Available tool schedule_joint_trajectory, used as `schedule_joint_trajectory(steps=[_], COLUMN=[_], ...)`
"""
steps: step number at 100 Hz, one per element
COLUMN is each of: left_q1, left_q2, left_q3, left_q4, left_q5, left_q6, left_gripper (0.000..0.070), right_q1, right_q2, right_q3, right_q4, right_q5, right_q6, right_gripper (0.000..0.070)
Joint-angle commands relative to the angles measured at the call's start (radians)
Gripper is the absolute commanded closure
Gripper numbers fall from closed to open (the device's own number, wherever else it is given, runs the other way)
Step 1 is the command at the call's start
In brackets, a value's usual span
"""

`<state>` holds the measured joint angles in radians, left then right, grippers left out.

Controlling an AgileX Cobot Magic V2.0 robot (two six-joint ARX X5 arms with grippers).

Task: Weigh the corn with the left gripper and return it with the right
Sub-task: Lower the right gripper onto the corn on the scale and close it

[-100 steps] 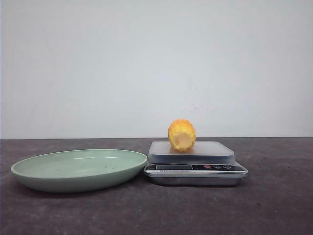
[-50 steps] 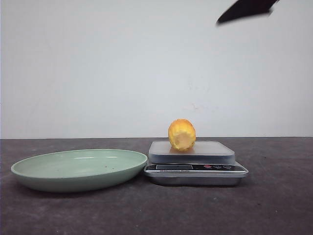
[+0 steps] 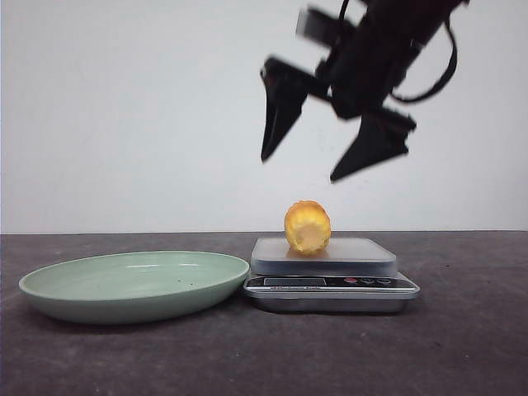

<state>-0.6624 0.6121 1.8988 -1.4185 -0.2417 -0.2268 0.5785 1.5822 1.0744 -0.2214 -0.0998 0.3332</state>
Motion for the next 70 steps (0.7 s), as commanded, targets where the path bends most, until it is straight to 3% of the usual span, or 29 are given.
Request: schedule_joint_trajectory(steps=[1,18,34,70], left_q1=[-0.007,-0.008,-0.007,-0.007], left_q2=[0.008,0.008,0.008,0.008], left_q3=[0.018,0.017,0.017,0.017], left_q4=[-0.027,-0.026,-0.024,-0.025], left_q5=[-0.005,-0.019,-0.050,-0.050], left_q6=[0.013,0.025,0.039,0.024], left_gripper=[0.0075,0.0075,0.0075,0.0075], right_q1=[0.006,0.006,0.006,0.000], right_q2=[0.029,0.068,0.094,0.144], right_q3=[0.013,0.014,0.014,0.014], right_q4=[0.012,0.011,0.006,-0.040], right_q5=[0.005,0.026,0.030,0.042], right_q6=[0.055,0.080,0.085,0.146], right_gripper=[0.0086,0.0094,0.0250,0.0251])
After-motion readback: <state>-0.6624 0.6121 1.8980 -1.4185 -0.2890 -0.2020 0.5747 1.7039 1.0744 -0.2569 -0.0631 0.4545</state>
